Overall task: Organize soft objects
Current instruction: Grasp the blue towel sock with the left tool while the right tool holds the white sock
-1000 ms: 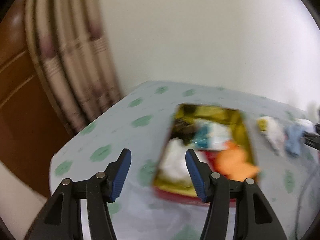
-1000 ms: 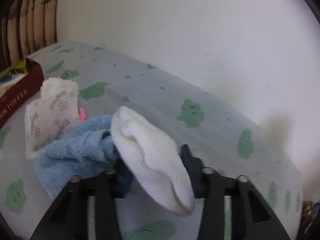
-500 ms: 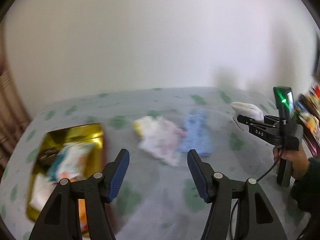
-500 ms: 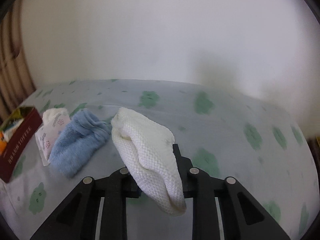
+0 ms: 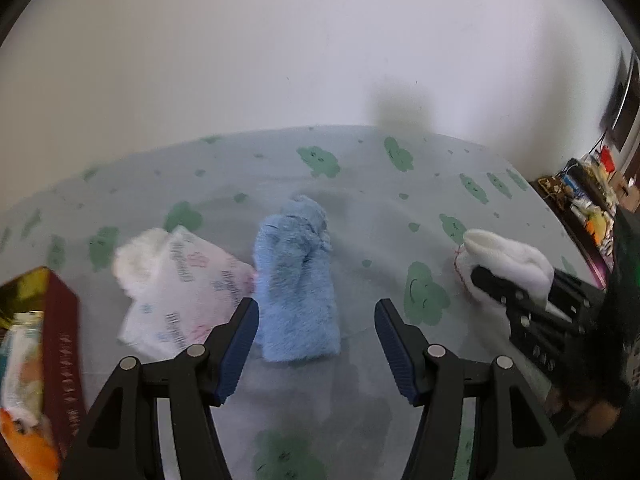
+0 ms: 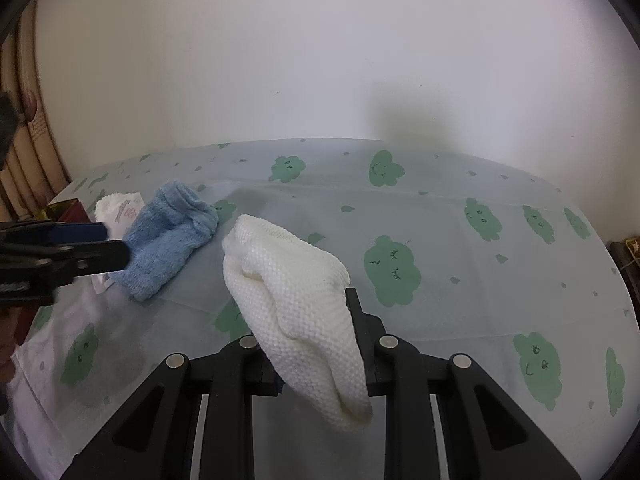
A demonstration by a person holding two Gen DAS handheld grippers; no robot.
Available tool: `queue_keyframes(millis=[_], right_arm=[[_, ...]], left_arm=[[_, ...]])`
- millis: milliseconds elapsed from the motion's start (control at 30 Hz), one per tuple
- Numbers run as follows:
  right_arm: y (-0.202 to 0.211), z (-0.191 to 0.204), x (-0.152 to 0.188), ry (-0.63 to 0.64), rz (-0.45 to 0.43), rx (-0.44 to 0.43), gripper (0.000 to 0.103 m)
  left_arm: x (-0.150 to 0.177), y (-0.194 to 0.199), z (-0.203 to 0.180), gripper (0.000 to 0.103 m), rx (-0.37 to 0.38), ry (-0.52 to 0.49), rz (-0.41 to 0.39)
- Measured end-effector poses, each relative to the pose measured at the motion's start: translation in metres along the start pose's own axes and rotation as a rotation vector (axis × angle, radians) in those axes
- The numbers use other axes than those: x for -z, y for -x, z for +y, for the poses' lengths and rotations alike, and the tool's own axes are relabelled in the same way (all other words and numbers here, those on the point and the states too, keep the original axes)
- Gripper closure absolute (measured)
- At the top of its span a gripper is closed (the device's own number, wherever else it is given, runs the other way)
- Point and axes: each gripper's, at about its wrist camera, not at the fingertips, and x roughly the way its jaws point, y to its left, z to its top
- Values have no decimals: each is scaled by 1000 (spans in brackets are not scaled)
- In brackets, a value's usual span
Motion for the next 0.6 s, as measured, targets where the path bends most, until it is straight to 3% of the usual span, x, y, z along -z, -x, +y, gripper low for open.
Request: queue_keyframes(millis=[167,433,467,500,600], right_arm=[[-7,4,1,10,31,-4,81],[-13,11,4,47,53,-4,80],[-13,10,5,44,55,-6,80],[-14,10,5,42,57,-7,80],[-15,8,5,34,62,-10,80]], left_arm=[[-10,-30,2,41,-26,7,38],[-16,-54,20,43,-52,124,67],[-16,-55,19,61,-50,121,60],[-15,-55,17,72,-57,111,62],[-13,-50,17,78,-32,111,68]])
